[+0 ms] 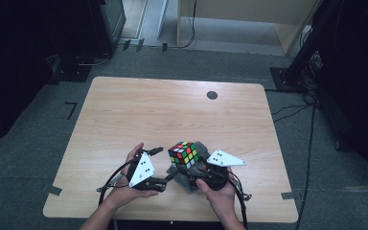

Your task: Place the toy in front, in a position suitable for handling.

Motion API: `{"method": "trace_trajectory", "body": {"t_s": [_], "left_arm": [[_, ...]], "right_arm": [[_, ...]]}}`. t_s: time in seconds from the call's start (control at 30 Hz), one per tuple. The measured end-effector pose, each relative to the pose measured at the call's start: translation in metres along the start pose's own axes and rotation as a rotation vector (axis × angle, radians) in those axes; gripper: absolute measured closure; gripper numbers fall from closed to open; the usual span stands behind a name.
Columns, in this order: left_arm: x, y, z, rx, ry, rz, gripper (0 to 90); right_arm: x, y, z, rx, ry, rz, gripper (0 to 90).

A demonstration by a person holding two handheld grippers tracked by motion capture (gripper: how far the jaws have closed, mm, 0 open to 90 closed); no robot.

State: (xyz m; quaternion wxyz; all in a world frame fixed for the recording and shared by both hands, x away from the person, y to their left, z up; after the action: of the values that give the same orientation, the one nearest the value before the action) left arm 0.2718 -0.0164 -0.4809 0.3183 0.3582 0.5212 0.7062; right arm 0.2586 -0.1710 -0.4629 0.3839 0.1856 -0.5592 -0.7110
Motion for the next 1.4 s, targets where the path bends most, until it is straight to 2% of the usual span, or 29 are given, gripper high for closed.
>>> {"method": "trace_trajectory", "body": {"t_s": [0.13, 0.23, 0.33, 0.4, 0.5, 0.6, 0.73, 0.8, 0.87, 0.93, 1.03, 1.1, 1.2, 1.27, 1.33, 1.37, 1.4], "left_arm": [[0.0, -0.001, -0.002, -0.063, 0.009, -0.002, 14.1], [-0.001, -0.003, -0.004, -0.127, 0.017, 0.008, 15.2], [-0.003, -0.005, -0.008, -0.209, 0.043, 0.033, 16.0], [-0.004, -0.006, -0.009, -0.233, 0.051, 0.033, 16.2], [-0.003, -0.005, -0.009, -0.239, 0.056, 0.026, 16.8], [-0.001, -0.003, -0.009, -0.258, 0.056, 0.003, 22.6], [-0.002, -0.003, -0.014, -0.302, 0.056, -0.005, 26.0], [-0.002, -0.004, -0.015, -0.317, 0.06, -0.009, 30.7], [-0.001, -0.005, -0.014, -0.302, 0.051, -0.011, 32.2], [0.0, -0.005, -0.011, -0.268, 0.053, -0.016, 33.6], [0.001, -0.006, -0.002, -0.218, 0.085, -0.002, 33.7], [0.003, -0.006, 0.006, -0.153, 0.093, -0.008, 33.8], [0.007, -0.005, 0.02, -0.061, 0.098, -0.03, 33.9], [0.009, -0.004, 0.028, -0.007, 0.1, -0.044, 33.9], [0.011, -0.004, 0.036, 0.049, 0.102, -0.054, 33.9], [0.011, -0.005, 0.04, 0.078, 0.101, -0.05, 33.9], [0.012, -0.006, 0.043, 0.105, 0.1, -0.041, 33.9]], "right_arm": [[-0.004, -0.003, 0.005, -0.026, 0.024, 0.045, 34.2], [-0.005, -0.004, 0.006, -0.05, 0.03, 0.061, 34.2], [-0.005, -0.004, 0.005, -0.076, 0.033, 0.07, 34.2], [-0.005, -0.006, 0.004, -0.09, 0.034, 0.084, 34.2], [-0.007, -0.008, 0.003, -0.105, 0.037, 0.104, 34.2], [-0.007, -0.009, 0.003, -0.114, 0.041, 0.115, 34.2], [-0.01, -0.013, 0.004, -0.129, 0.058, 0.14, 34.2], [-0.011, -0.014, 0.005, -0.134, 0.066, 0.155, 34.1], [-0.011, -0.014, 0.004, -0.136, 0.069, 0.152, 33.9], [-0.01, -0.011, 0.003, -0.134, 0.063, 0.129, 32.9], [-0.007, -0.004, 0.0, -0.144, 0.078, 0.07, 26.6], [-0.002, 0.001, -0.004, -0.143, 0.066, 0.027, 24.9], [0.006, 0.008, -0.013, -0.119, 0.01, -0.044, 23.6], [0.007, 0.007, -0.019, -0.081, -0.046, -0.034, 22.6], [0.005, 0.001, -0.026, 0.012, -0.121, 0.009, 21.8], [0.003, -0.003, -0.029, 0.053, -0.146, 0.037, 22.3], [0.001, -0.007, -0.03, 0.078, -0.152, 0.061, 22.3]]}}
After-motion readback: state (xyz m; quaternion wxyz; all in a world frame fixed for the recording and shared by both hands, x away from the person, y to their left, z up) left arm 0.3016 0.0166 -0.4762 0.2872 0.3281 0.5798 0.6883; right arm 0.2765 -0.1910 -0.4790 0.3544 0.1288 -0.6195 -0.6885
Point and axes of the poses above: each handheld gripper's, and its own axes: x roughly backward along the jaws, y roughly out of its top, z roughly to its left, the point moved 6 cm from there along -x, roughly forward along the jaws, and after that the axes turned 9 degrees about -z, right-handed, at the moved point
